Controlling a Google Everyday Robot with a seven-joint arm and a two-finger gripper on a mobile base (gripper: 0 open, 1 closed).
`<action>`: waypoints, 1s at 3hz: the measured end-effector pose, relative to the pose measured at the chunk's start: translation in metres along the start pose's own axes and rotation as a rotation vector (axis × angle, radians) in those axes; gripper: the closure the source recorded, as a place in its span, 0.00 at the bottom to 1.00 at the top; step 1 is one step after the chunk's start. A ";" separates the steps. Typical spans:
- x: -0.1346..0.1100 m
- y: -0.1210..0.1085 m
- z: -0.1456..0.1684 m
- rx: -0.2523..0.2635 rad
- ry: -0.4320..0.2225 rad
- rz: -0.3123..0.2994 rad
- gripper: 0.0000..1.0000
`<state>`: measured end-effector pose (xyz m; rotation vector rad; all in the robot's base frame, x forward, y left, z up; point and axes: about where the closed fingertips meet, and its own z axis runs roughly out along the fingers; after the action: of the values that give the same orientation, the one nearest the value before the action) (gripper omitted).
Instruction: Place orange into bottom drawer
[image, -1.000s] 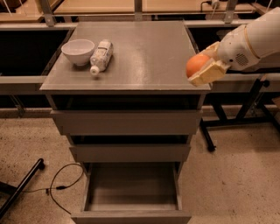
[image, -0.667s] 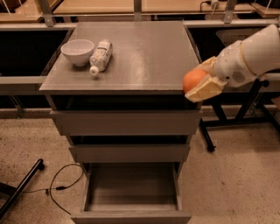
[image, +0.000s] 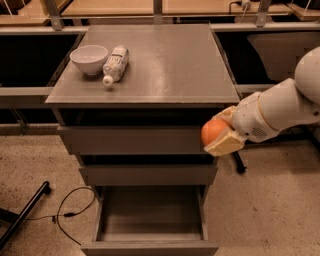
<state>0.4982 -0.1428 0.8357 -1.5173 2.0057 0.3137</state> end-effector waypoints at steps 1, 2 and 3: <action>0.010 -0.017 0.027 -0.004 0.040 0.042 1.00; -0.013 -0.056 0.054 -0.001 0.065 0.059 1.00; -0.030 -0.087 0.078 -0.005 0.073 0.060 1.00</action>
Offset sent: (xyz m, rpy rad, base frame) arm 0.1330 0.0431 -0.0257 -0.0657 0.0680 -0.0843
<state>0.6092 -0.1056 0.8057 -1.4930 2.1118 0.2918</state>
